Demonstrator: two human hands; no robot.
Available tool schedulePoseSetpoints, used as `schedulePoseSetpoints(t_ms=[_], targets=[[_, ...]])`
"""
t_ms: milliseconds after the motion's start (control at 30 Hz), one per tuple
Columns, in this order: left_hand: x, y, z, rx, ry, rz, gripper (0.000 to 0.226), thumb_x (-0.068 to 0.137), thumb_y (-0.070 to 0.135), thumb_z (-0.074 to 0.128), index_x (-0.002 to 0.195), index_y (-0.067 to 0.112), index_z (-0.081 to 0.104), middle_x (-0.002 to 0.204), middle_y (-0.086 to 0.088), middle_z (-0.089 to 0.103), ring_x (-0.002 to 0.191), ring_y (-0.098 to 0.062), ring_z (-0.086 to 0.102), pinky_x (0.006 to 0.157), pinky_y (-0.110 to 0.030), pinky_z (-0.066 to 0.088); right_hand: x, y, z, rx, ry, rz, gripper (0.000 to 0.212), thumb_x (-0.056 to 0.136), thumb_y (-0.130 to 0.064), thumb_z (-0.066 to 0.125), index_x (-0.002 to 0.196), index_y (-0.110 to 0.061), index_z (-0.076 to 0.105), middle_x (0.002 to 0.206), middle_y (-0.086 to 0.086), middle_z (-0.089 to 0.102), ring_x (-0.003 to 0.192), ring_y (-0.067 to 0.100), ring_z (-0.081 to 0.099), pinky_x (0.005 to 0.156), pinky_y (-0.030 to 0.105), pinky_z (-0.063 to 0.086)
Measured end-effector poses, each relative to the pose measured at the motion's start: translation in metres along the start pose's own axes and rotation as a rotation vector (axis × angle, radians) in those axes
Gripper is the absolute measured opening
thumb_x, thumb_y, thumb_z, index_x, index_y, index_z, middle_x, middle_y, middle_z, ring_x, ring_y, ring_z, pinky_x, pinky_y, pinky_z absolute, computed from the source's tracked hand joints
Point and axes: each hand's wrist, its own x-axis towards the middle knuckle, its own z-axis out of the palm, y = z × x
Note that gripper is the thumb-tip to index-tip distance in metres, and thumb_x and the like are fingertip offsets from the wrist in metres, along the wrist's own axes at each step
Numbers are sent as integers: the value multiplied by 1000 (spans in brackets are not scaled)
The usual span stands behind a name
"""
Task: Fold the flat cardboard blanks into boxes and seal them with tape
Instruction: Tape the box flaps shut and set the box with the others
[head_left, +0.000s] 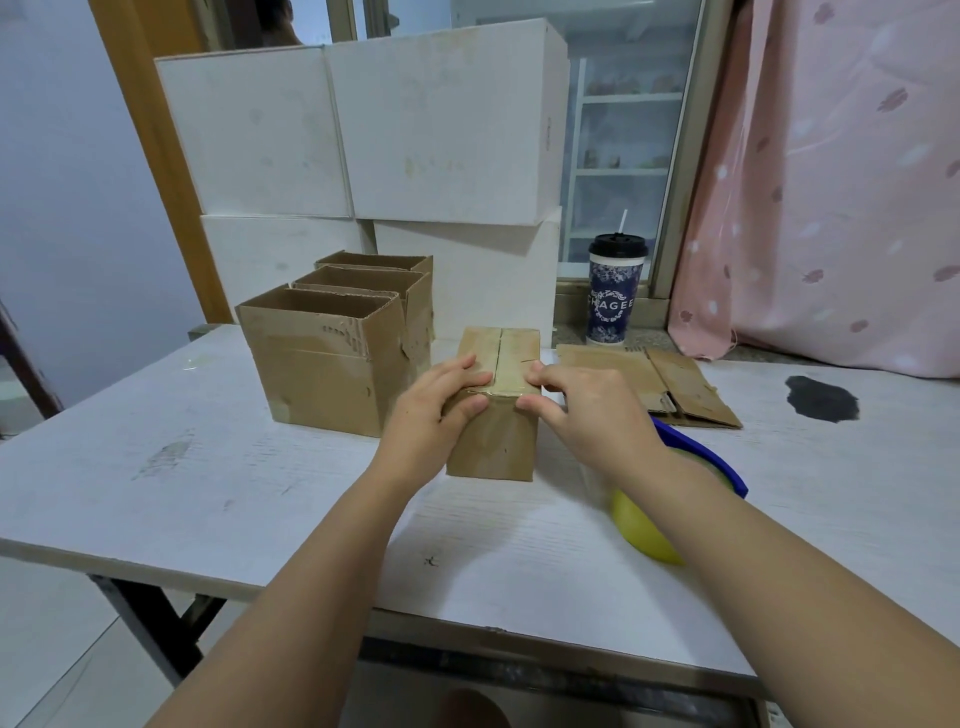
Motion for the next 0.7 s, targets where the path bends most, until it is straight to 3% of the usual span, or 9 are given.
schedulePoseSetpoints(t_ms=[100, 200, 300, 400, 533, 633, 700], targets=[[3, -3, -16, 11, -172, -5, 32, 97, 18, 50, 122, 38, 57, 138, 19, 41, 127, 7, 34, 102, -3, 23, -1, -1, 2, 16, 10, 4, 34, 89, -41, 64, 114, -19, 68, 124, -4, 66, 104, 23, 63, 88, 39, 47], [4, -7, -24, 31, -283, 14, 37, 101, 16, 41, 129, 37, 51, 142, 20, 36, 131, 8, 28, 103, -2, 18, 0, 0, 2, 34, 0, 26, 34, 88, -42, 64, 114, -21, 68, 120, -3, 68, 101, 22, 63, 85, 38, 48], [3, -8, -21, -52, -249, -3, 38, 100, 14, 41, 128, 39, 50, 139, 20, 39, 129, 9, 30, 103, -2, 20, 0, 1, 2, 46, -3, 47, 32, 88, -43, 64, 111, -22, 68, 108, -1, 72, 97, 23, 63, 83, 38, 48], [2, -10, -13, -37, -111, 16, 37, 98, 11, 46, 127, 33, 53, 134, 18, 47, 125, 7, 38, 105, -7, 24, -2, -2, 5, 35, 40, 52, 30, 88, -43, 63, 109, -22, 68, 97, 1, 73, 92, 25, 63, 77, 37, 47], [4, -10, -15, -17, -82, -10, 32, 96, 12, 52, 123, 27, 62, 127, 23, 51, 122, 7, 41, 100, -2, 24, -4, -6, 7, -10, 77, 38, 31, 90, -42, 62, 107, -17, 68, 95, 6, 74, 89, 30, 64, 74, 41, 48], [7, -5, -24, 61, -157, -15, 34, 94, 18, 56, 126, 27, 60, 133, 20, 50, 124, 7, 39, 98, -2, 24, -5, -7, 3, -15, 25, 60, 34, 90, -44, 60, 113, -20, 67, 107, 4, 72, 92, 28, 63, 77, 41, 49], [4, 2, -26, 98, -189, -24, 39, 92, 24, 59, 130, 28, 56, 137, 17, 47, 127, 3, 39, 98, -7, 29, -5, -7, -1, -48, -56, 67, 41, 90, -44, 60, 126, -24, 61, 127, -1, 64, 105, 24, 60, 87, 37, 46]])
